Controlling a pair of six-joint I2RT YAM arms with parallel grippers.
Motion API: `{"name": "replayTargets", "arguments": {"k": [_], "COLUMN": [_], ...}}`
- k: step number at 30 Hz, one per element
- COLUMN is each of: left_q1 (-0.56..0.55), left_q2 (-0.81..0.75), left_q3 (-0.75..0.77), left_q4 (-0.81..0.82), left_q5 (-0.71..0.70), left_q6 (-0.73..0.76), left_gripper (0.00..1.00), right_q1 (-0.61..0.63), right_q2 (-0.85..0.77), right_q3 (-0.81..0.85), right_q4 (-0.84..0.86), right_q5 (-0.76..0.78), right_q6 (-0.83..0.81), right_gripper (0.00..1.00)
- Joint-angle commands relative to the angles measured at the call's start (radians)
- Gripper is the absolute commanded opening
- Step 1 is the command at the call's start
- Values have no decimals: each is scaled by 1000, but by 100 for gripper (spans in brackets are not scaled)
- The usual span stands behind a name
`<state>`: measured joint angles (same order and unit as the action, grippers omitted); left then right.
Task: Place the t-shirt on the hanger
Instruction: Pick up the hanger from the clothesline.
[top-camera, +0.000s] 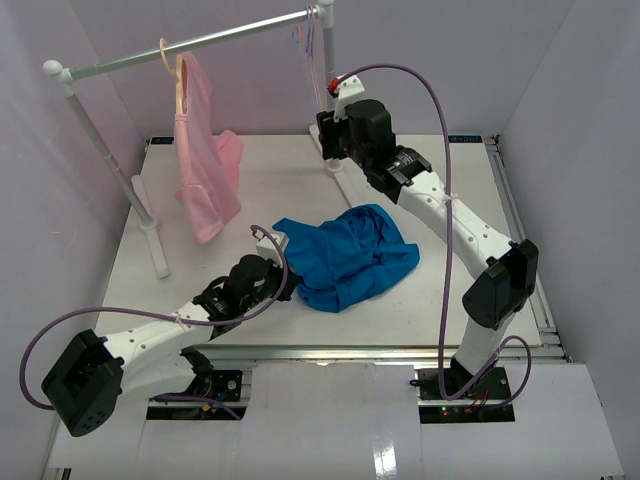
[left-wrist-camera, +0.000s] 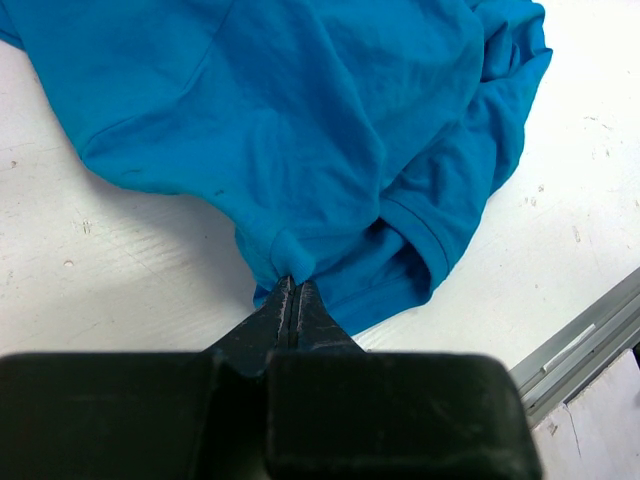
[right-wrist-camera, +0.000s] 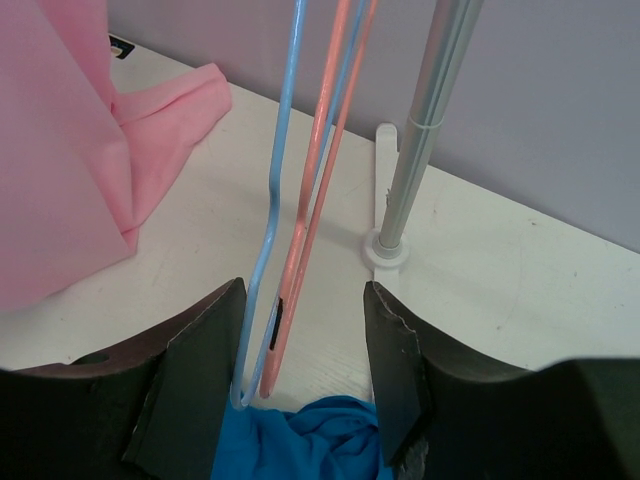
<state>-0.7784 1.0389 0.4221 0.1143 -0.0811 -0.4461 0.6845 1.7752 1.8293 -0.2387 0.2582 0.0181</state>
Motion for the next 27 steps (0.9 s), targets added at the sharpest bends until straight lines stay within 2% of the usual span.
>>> {"name": "replayTargets", "arguments": {"k": [1, 9, 17, 27], "left_q1": [-2, -2, -2, -2], "left_q2": [-17, -4, 2, 14], "left_q3": [33, 38, 37, 40], "left_q4": [8, 8, 15, 15], "left_q5": [17, 23, 36, 48], "left_q6": [0, -3, -8, -11], "left_gripper": [0, 0, 0, 0], "right_q1": [13, 68, 72, 70], "right_q2": [-93, -132, -59, -9], "right_q3": [-25, -6, 96, 68], "right_q4": [43, 23, -25, 70], "right_q5": [16, 2, 12, 75], "right_q6": [-11, -58, -54, -174], "right_gripper": [57, 58, 58, 58]}}
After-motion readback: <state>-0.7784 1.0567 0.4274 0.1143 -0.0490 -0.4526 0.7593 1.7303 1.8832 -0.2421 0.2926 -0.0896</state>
